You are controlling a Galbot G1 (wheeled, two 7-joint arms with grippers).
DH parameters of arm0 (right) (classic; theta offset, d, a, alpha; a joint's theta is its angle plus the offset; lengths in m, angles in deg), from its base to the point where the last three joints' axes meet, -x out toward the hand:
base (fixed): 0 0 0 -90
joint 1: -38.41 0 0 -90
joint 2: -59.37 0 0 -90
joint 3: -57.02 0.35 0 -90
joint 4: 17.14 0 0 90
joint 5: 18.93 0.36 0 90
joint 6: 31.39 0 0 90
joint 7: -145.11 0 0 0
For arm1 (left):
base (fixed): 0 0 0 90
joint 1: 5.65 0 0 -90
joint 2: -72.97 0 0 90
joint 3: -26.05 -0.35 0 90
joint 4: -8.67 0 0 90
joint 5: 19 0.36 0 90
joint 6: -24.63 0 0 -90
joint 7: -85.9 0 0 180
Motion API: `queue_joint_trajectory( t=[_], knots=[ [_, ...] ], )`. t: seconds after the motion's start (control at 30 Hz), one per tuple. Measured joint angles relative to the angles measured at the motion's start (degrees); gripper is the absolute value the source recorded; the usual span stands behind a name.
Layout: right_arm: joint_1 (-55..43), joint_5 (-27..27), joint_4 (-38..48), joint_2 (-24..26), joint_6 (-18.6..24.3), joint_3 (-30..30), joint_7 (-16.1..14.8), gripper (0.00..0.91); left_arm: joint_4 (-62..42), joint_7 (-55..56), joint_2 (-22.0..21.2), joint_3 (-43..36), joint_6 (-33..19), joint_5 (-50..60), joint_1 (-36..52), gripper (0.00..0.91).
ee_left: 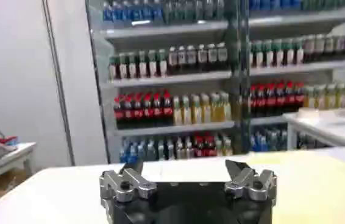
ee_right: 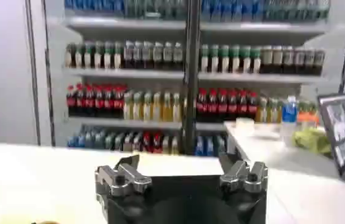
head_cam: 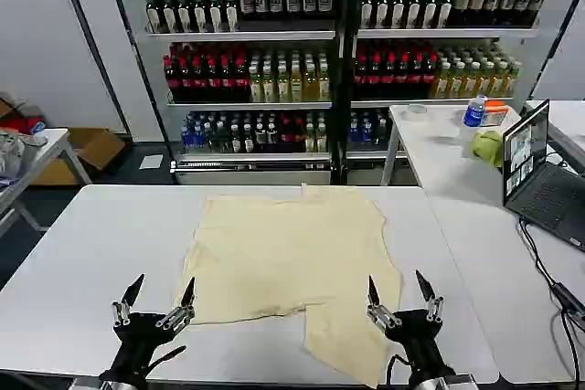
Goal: Fold and organize the clothes.
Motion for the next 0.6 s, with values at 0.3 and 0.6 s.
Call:
queue_joint_trajectory(
  t=[0.3,0.6],
  knots=[
    [3.6,-1.1,0.6,-0.5,-5.3,-1.2,0.6,0.907,-2.9,0.9,3.2,0.9,7.7,-2.8,1.8,0.907],
    [5.1,-3.7,3.3,-1.5,-6.5,-3.1,1.5,0.907,-6.4,1.4,6.7,0.0,12.8,-4.0,4.6,0.907]
  ],
)
